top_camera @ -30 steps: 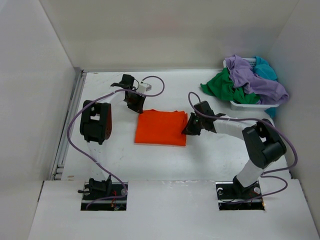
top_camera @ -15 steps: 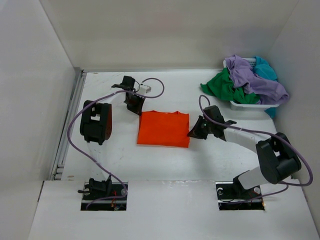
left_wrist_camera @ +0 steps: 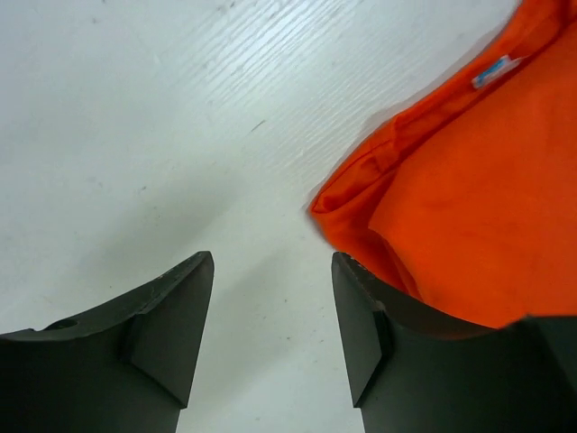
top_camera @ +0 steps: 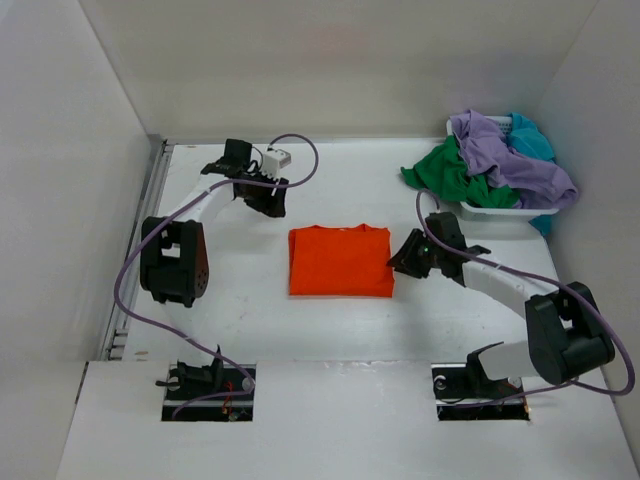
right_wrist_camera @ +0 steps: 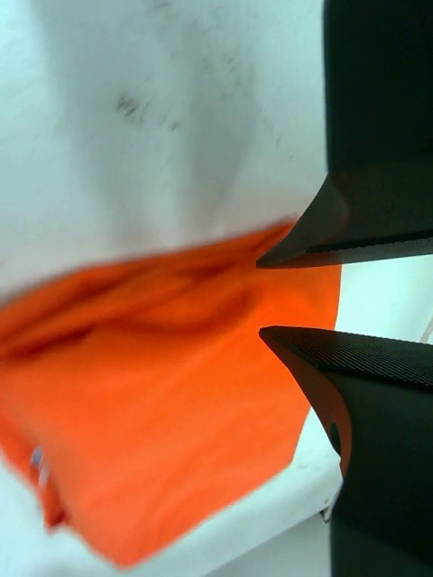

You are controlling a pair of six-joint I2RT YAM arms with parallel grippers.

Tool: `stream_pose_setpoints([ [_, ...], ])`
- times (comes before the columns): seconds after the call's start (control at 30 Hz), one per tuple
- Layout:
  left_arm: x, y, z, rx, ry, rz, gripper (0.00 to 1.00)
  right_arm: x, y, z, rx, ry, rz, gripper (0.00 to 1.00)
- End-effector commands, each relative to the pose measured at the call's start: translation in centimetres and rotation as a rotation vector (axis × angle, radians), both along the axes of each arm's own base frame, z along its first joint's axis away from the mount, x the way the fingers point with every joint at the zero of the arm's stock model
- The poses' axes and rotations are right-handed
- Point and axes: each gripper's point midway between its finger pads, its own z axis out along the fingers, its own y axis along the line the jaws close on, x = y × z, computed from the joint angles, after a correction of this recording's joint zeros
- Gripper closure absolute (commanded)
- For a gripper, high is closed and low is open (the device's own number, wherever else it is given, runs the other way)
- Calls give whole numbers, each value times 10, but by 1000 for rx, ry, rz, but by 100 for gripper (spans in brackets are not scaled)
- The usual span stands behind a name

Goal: Fold and stack the t-shirts
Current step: Smooth out wrinkles on the folded tshirt

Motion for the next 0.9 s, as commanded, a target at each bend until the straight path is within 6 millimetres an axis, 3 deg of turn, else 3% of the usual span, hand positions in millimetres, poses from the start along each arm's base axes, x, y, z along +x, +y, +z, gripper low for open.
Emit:
stream_pose_setpoints([
  [0.0, -7, -27, 37, -139, -53, -75, 46, 36, 3, 49, 4, -187, 20, 64],
  [0.07, -15, -39, 34, -161, -29, -110, 45, 45, 0, 58, -2, -212, 7, 67],
  [0.17, -24, -50, 13, -148, 27, -140, 45, 59, 0, 58, -13, -213, 0, 68],
  [0.33, -31, -54, -22, -86, 109, -144, 46, 88, 12, 46, -46, -191, 48, 78],
  [0.47, -27, -56, -36, -52, 124, -140, 50, 111, 19, 33, -61, -171, 54, 84],
  [0.57, -28, -61, -40, -53, 138, -148, 62, 121, 23, 25, -65, -153, 56, 88],
  [0.7, -31, -64, -34, -49, 123, -162, 90, 136, 27, 29, -57, -164, 54, 94],
  [0.87, -23, -50, -16, -30, 57, -126, 100, 143, 29, 37, -42, -187, 49, 96],
])
